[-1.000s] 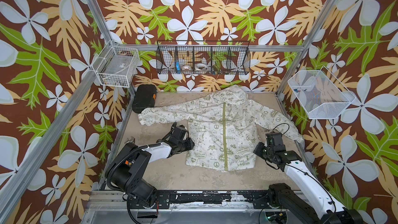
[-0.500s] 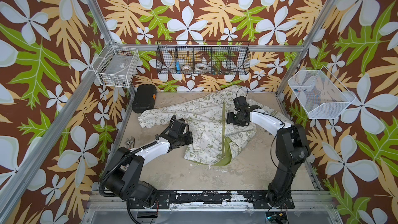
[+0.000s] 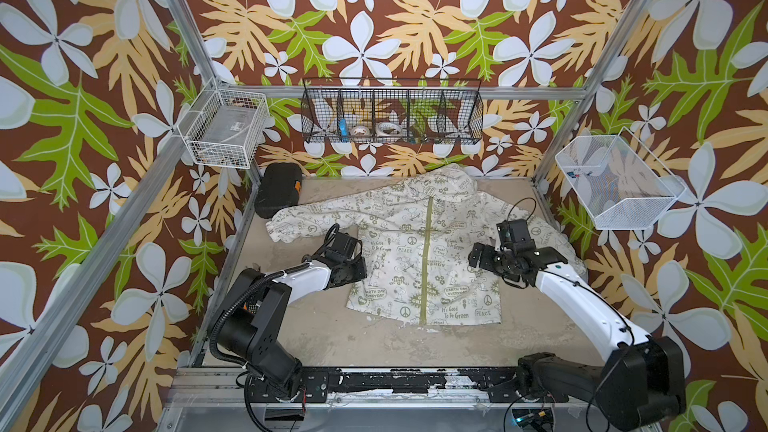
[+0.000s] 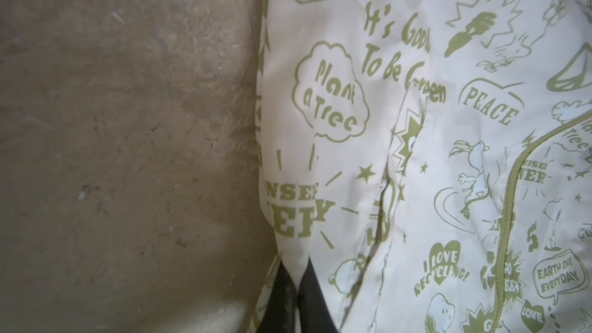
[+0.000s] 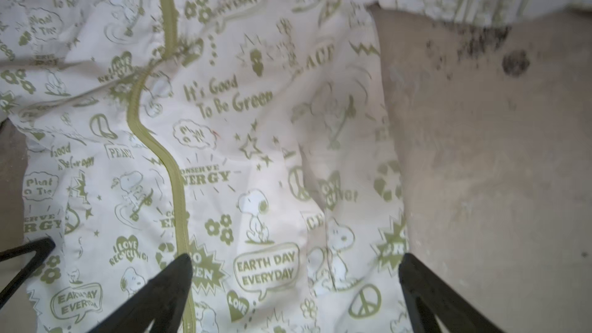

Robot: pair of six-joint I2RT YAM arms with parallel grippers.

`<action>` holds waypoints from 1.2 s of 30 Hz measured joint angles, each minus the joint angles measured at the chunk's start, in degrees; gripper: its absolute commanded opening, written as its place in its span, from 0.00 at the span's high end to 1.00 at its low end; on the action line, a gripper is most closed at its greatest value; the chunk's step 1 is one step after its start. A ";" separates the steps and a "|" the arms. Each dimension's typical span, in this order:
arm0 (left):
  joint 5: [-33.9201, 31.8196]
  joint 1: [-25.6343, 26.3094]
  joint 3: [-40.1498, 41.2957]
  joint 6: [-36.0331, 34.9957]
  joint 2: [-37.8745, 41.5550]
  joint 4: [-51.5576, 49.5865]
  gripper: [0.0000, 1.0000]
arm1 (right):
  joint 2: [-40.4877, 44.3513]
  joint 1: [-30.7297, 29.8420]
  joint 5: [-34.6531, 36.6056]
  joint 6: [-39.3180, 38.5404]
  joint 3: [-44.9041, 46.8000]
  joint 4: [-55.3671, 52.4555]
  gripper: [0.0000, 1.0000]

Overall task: Unzip the jacket
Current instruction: Flatten out the jacket at the center of the board.

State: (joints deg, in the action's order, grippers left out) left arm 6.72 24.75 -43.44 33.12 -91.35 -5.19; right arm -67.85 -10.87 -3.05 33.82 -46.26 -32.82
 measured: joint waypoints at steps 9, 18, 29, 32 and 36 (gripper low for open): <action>-0.11 0.00 0.59 -0.02 0.11 0.90 1.00 | -5.84 6.14 0.17 1.60 10.95 5.60 0.23; -0.22 -0.02 4.79 1.55 1.57 3.82 1.00 | -5.57 2.54 0.87 3.17 17.14 16.55 1.00; -2.05 9.75 16.24 9.14 17.25 -1.75 0.89 | 28.85 -20.55 2.64 29.77 25.00 -4.50 0.28; -4.00 11.37 14.99 10.05 21.38 -7.04 0.45 | 27.02 -20.48 5.51 28.96 18.88 -7.54 0.21; -9.86 11.58 7.87 8.37 23.67 -11.91 0.00 | 16.41 -16.70 8.44 21.42 9.16 -5.14 0.13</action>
State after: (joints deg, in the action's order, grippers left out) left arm -3.14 36.34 -35.57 41.50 -67.68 -17.10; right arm -51.44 -27.57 5.39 55.24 -37.10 -37.95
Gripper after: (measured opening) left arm 0.729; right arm 0.828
